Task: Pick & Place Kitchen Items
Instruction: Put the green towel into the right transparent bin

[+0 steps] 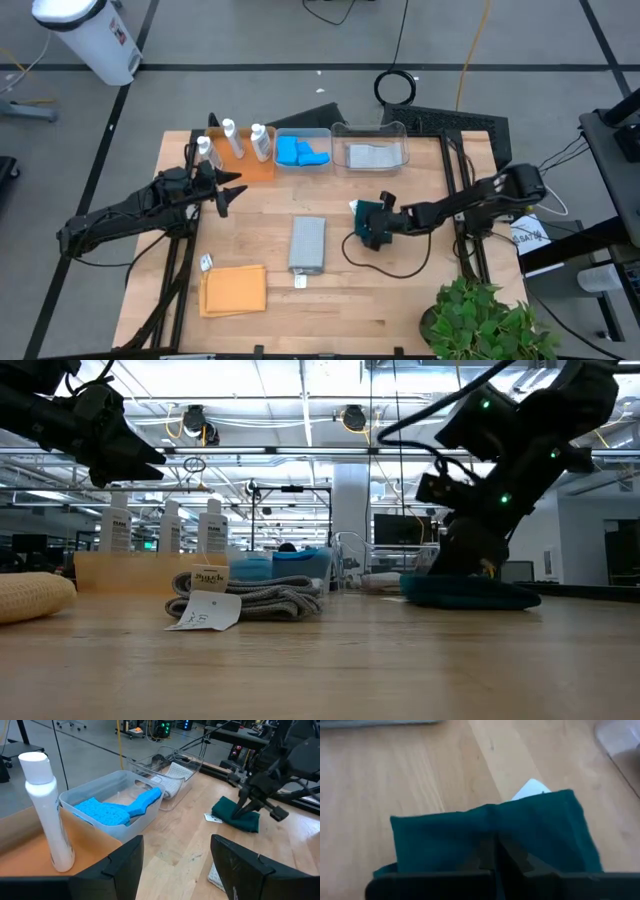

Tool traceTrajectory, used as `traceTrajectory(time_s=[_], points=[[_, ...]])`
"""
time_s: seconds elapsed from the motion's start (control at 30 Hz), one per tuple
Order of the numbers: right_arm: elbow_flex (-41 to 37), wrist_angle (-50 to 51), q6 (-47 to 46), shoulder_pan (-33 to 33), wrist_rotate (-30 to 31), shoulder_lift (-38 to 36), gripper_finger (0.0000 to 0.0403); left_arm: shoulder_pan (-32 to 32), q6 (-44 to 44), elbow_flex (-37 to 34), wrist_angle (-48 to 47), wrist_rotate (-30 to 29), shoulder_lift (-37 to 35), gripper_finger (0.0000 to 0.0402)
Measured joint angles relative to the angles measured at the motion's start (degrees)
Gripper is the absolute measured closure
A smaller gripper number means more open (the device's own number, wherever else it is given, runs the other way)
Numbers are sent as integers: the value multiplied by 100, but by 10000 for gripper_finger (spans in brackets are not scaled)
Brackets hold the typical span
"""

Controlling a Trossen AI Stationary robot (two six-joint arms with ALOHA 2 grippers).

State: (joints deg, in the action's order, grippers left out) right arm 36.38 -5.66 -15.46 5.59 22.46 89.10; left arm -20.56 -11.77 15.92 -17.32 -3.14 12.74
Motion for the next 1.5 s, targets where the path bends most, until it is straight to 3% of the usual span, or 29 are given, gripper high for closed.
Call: traceTrajectory(time_s=[0.13, 0.37, 0.5, 0.83, 0.9, 1.03, 1.17, 1.33, 1.5], points=[[7, -529, 121, -84, -74, 303, 403, 1, -1, 0, 0, 0, 1, 165], [8, -1802, 1175, -188, -1893, 656, 403, 1, 0, 0, -3, 0, 0, 165], [28, -1498, 1476, -161, -2576, 699, 403, 1, 0, 0, -7, 0, 2, 165], [6, -1371, 1666, 15, -2247, -119, 403, 0, 0, 0, -5, -2, 0, 165], [12, -1319, 1325, 5, -2175, -372, 403, 2, 0, 0, -9, -1, 0, 165], [9, -910, -257, -149, -1629, -792, 394, 2, -2, 0, -21, 0, 2, 165], [10, 157, -991, -561, -1847, -1118, 355, 2, -2, 0, -56, 2, 2, 165], [7, 1136, -1630, -1111, -2027, -1290, 264, 0, -2, 0, -49, 0, 1, 165], [7, 1535, -2106, -1579, -3118, -1278, 172, 0, -2, 0, -42, 0, 0, 165]])
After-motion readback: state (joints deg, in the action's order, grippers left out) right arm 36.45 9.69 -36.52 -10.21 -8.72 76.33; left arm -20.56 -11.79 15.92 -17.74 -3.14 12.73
